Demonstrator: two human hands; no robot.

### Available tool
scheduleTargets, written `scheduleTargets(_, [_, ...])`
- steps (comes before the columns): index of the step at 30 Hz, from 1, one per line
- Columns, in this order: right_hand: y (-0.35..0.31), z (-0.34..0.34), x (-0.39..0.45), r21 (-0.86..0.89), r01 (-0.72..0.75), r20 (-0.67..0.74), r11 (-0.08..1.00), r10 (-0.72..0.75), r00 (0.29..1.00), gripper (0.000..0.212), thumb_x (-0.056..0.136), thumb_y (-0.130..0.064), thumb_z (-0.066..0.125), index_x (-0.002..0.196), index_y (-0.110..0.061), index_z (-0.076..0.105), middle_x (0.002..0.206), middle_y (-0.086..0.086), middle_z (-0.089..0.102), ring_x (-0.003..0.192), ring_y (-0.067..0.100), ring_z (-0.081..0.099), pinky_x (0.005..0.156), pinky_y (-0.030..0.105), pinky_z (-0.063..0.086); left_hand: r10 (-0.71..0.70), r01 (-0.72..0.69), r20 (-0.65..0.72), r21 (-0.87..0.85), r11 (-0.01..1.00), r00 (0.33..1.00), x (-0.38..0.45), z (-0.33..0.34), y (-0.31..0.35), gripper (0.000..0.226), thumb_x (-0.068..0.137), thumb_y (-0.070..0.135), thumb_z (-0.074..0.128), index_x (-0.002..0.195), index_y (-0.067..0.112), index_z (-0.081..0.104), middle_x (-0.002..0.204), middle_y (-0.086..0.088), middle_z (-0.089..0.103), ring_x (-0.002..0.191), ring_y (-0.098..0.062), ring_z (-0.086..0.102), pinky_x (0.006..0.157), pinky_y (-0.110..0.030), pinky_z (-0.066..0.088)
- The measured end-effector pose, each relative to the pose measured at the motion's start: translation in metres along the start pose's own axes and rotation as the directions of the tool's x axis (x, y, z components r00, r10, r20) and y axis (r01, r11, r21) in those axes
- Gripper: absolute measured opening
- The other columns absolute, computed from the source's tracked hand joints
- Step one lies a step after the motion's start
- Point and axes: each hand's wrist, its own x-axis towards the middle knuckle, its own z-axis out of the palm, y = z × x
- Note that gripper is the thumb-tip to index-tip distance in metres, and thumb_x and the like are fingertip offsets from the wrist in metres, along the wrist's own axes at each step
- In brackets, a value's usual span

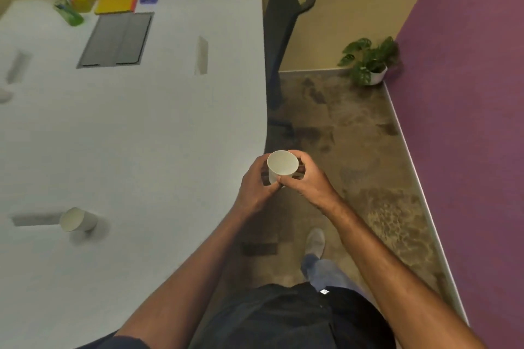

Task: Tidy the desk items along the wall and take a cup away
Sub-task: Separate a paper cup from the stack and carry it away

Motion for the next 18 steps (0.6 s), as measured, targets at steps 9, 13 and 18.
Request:
scheduleTargets(9, [-0.043,-0.063,0.181,-0.111,0.088,0.236,0.990,-0.059,0.970,0.074,0.074,-0.029,0.087,0.138,-0.029,0.050,0.131,-0.008,0.058,0.121,0.011,0.057,0.097,0.029,0.055,-0.102,0.097,-0.228,-0.035,0.995,0.968,0.145,0.019,0.038,0.058,0.079,0.045,0.078,0.129,0.043,0.048,0.128,0.025,0.057,0.114,0.003,0.059,0.088,-0.010,0.050])
scheduleTargets(13, [-0.065,-0.059,0.255,-0.128,0.122,0.296,0.984,-0.079,0.952,0.075,0.074,-0.030,0.088,0.139,-0.030,0.050,0.133,-0.010,0.057,0.120,0.012,0.058,0.096,0.026,0.054,-0.141,0.128,-0.297,-0.062,0.990,0.945,0.206,0.002,0.042,0.055,0.081,0.036,0.080,0.123,0.052,0.047,0.122,0.034,0.057,0.112,0.010,0.058,0.086,-0.009,0.048])
scheduleTargets(18, [-0.091,-0.036,0.355,-0.185,0.196,0.369,0.963,-0.116,0.922,0.083,0.073,-0.037,0.088,0.144,-0.028,0.046,0.142,-0.005,0.052,0.124,0.013,0.054,0.099,0.028,0.053,-0.151,0.133,-0.370,-0.073,0.988,0.917,0.287,-0.029,0.031,0.059,0.080,0.038,0.079,0.132,0.036,0.051,0.133,0.015,0.060,0.118,-0.006,0.060,0.092,-0.018,0.052])
